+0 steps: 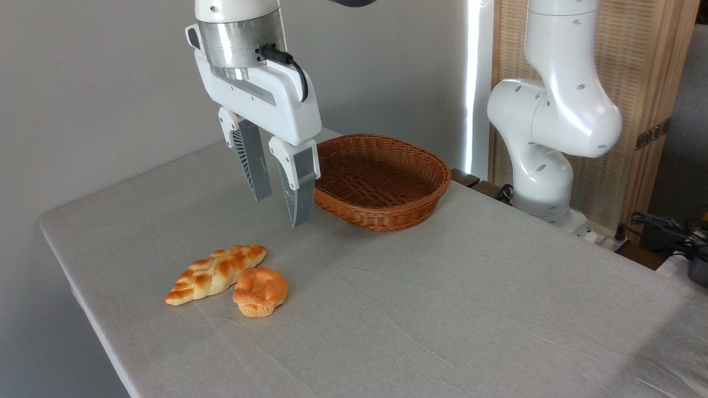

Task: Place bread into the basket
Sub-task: 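Lower the open gripper onto the long braided bread roll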

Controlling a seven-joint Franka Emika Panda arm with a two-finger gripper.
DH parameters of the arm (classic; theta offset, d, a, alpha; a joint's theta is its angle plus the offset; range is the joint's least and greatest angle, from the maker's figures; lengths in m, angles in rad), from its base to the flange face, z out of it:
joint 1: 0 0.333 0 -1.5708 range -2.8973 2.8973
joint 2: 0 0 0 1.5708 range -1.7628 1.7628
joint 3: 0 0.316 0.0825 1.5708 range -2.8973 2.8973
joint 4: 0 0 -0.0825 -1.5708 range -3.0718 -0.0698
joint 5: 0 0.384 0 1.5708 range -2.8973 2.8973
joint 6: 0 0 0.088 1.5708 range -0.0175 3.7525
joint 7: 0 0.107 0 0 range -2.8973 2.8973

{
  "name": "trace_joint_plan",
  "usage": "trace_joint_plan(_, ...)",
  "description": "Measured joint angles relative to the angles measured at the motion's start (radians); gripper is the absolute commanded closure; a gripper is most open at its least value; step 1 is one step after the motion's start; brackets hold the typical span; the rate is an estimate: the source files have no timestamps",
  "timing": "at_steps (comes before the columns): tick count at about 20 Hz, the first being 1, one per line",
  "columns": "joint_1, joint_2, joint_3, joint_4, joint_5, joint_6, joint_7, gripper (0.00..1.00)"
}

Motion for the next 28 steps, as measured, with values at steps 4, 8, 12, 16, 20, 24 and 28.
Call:
trace_joint_plan(4,0.000,0.000,0.000,0.000,-0.002,0.000,0.000,0.00)
trace_joint_plan(8,0.000,0.000,0.000,0.000,-0.003,0.000,0.000,0.00)
trace_joint_plan(12,0.000,0.000,-0.001,0.000,-0.007,0.004,0.000,0.00)
trace_joint_plan(16,-0.001,0.002,-0.012,-0.007,-0.055,0.057,0.000,0.00)
trace_joint_plan(20,-0.006,0.012,-0.055,-0.060,-0.084,0.161,-0.038,0.00)
trace_joint_plan(24,-0.013,0.028,-0.142,-0.173,-0.085,0.381,-0.175,0.00)
trace_joint_plan(28,-0.023,0.067,-0.178,-0.246,-0.085,0.506,-0.207,0.00)
